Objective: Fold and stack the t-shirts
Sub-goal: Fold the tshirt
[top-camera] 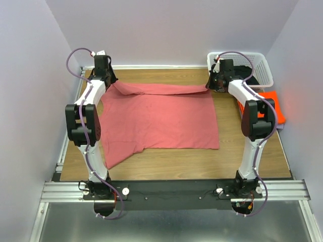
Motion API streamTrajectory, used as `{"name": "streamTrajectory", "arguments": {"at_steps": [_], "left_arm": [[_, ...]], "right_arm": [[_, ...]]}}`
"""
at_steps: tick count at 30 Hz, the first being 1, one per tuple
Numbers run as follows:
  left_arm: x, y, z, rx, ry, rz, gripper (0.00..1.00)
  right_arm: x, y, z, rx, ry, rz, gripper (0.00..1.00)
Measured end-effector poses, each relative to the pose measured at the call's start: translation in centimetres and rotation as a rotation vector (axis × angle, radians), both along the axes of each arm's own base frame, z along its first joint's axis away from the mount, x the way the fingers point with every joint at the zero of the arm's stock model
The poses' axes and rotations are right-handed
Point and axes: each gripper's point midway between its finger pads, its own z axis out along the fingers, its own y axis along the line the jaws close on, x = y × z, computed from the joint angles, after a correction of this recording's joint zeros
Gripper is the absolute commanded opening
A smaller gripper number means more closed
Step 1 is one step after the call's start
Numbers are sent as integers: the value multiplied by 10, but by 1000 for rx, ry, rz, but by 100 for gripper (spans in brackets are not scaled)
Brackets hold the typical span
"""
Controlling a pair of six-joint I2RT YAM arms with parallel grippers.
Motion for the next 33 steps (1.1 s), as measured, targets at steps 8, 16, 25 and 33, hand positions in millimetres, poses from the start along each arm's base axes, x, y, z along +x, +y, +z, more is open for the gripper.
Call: {"name": "streamTrajectory", "arguments": {"at_steps": [8,16,25,33], "left_arm": [[-17,5,34,-29,-27,32,0],[-40,15,75,-77,-76,81,0],[-108,6,-36,-139,169,116,0],[-117,4,-53,-166,197,125,0]], "right_arm": [[1,-7,5,-12,-12,-9,1],[-4,-17,28,-20,-56,-29,1],[-22,-19,-2,-30,16,-33,5],[-23,-21,-20,-41,49,-41,8]]}}
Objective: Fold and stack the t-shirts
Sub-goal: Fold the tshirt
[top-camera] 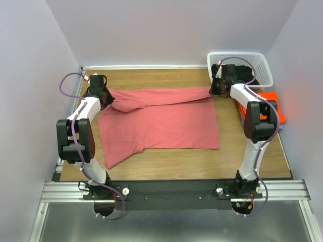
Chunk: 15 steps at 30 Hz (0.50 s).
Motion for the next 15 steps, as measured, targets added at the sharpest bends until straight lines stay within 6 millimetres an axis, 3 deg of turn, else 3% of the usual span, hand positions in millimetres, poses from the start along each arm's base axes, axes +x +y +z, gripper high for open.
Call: {"name": "streamTrajectory", "arguments": {"at_steps": [10,15], "left_arm": [[0,6,-1,6,-4,18,0],[-1,9,-2,10,-3,26,2]], "right_arm": [[-8,-3,-23,-13,51,-9,13],[-15,-7,-38,-25,86,-29,37]]}}
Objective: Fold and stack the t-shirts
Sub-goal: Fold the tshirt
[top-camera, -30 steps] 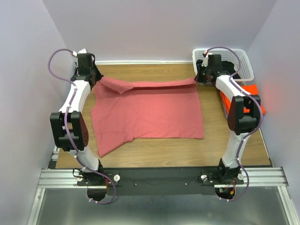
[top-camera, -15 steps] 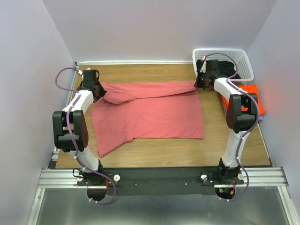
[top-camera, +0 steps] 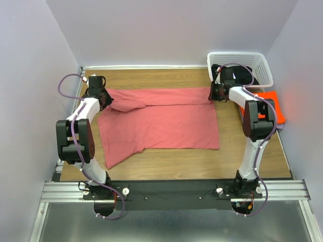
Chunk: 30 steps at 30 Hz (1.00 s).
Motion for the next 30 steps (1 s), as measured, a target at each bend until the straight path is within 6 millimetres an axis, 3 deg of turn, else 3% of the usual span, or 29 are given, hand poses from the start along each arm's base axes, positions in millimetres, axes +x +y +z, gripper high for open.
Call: {"name": "streamTrajectory", "arguments": {"at_steps": [2,5,6,9,11,16,19,22,27,30], "left_arm": [[-3,0,0,0,1,0,6],[-9,-1,4,-1,-4,0,15],[-11,-1,8,-1,-19,0,23],[-26,-3,15,-6,-40,4,32],[-39,-4,20,-9,-55,8,49],[-73,-3,28,-2,-97,34,54],[-84,-2,30,2,-118,43,51],[-91,-3,16,-7,-98,49,49],[-124,-9,-36,-47,22,66,45],[-144,-14,-61,-77,85,80,43]], "right_arm": [[-3,-1,-3,4,9,-12,48],[-9,0,-4,17,26,-29,57],[-11,0,-3,22,28,-35,60],[-19,3,12,54,19,-56,64],[-28,9,27,85,5,-59,64],[-52,33,53,159,-19,-28,64],[-79,54,44,214,34,9,63],[-109,71,21,255,127,35,61],[-159,77,-14,283,263,34,58],[-170,75,-15,296,265,21,58]]}}
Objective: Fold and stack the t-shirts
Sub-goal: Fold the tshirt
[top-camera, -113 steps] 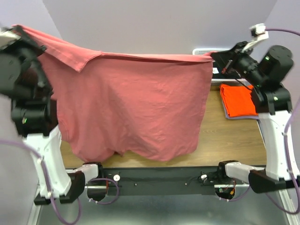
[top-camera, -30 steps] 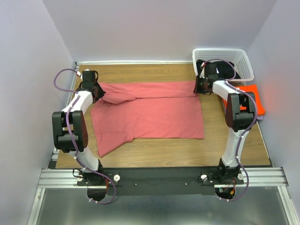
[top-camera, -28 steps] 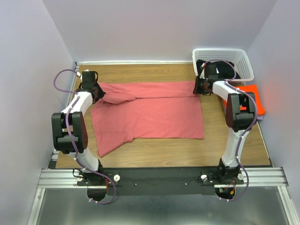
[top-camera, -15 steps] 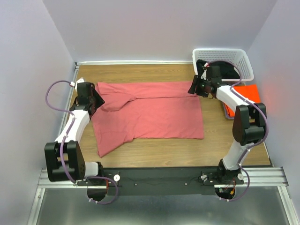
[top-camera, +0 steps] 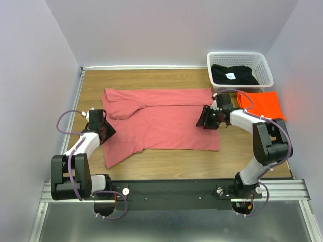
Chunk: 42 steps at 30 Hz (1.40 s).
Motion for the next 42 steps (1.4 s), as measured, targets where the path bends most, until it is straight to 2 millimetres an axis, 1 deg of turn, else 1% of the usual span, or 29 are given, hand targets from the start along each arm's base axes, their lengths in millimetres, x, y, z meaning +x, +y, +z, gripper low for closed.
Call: {"name": "streamTrajectory", "arguments": {"at_steps": [3,4,7,9,11,12,14,16,18,19,20,21,23,24,25,26,27,28,29,30,32,33,34,37,38,40,42], "left_arm": [[-15,-5,-17,-38,35,21,42],[-16,-6,-15,-48,23,23,41],[-27,-10,-16,-78,14,51,40],[-35,-13,-12,-99,11,63,39],[-39,-16,-4,-123,-13,74,39],[-40,-17,1,-134,-28,77,39],[-40,-21,9,-159,-53,76,39],[-41,-25,14,-181,-63,69,45],[-42,-26,16,-180,-53,62,49],[-41,-25,19,-175,-56,54,52],[-37,-25,25,-166,-69,43,55],[-31,-24,35,-147,-93,20,60],[-15,-22,54,-119,-144,-14,67],[-4,-22,65,-106,-177,-38,73],[7,-21,75,-92,-210,-62,76],[20,-22,80,-81,-230,-89,77],[31,-23,83,-75,-242,-117,79],[40,-25,82,-72,-247,-143,82],[47,-27,78,-73,-238,-166,83],[51,-30,70,-75,-220,-190,85],[55,-36,53,-77,-179,-234,88],[56,-39,45,-78,-161,-255,88],[56,-41,40,-79,-149,-270,88],[60,-49,31,-74,-137,-324,88],[64,-53,29,-71,-139,-345,88],[72,-57,28,-70,-150,-370,86],[80,-65,24,-73,-151,-399,84]], "right_arm": [[-11,-3,-1,7,-2,-22,58],[-16,-5,-2,8,-1,-34,58],[-30,-13,-3,12,1,-76,58],[-38,-26,-3,9,6,-124,59],[-43,-44,-4,-15,13,-189,59],[-43,-52,-3,-31,14,-216,59],[-43,-62,-4,-54,18,-246,59],[-41,-69,-3,-79,24,-266,59],[-39,-70,-1,-94,30,-255,59],[-36,-70,2,-98,30,-245,59],[-33,-69,5,-98,25,-237,59],[-26,-66,11,-93,7,-217,59],[-14,-57,25,-73,-34,-176,59],[-7,-48,33,-53,-61,-147,58],[-1,-39,40,-35,-84,-119,58],[3,-32,45,-17,-99,-98,58],[9,-19,52,9,-124,-63,58],[14,-3,59,40,-148,-21,58],[15,8,61,58,-158,8,58],[17,23,64,81,-170,45,58],[19,55,69,134,-192,116,59],[20,64,70,148,-196,136,59],[21,80,70,168,-206,168,59],[23,109,69,205,-211,215,59],[24,121,66,222,-214,232,59],[26,133,64,239,-215,245,59],[30,145,61,256,-214,254,59]]}}
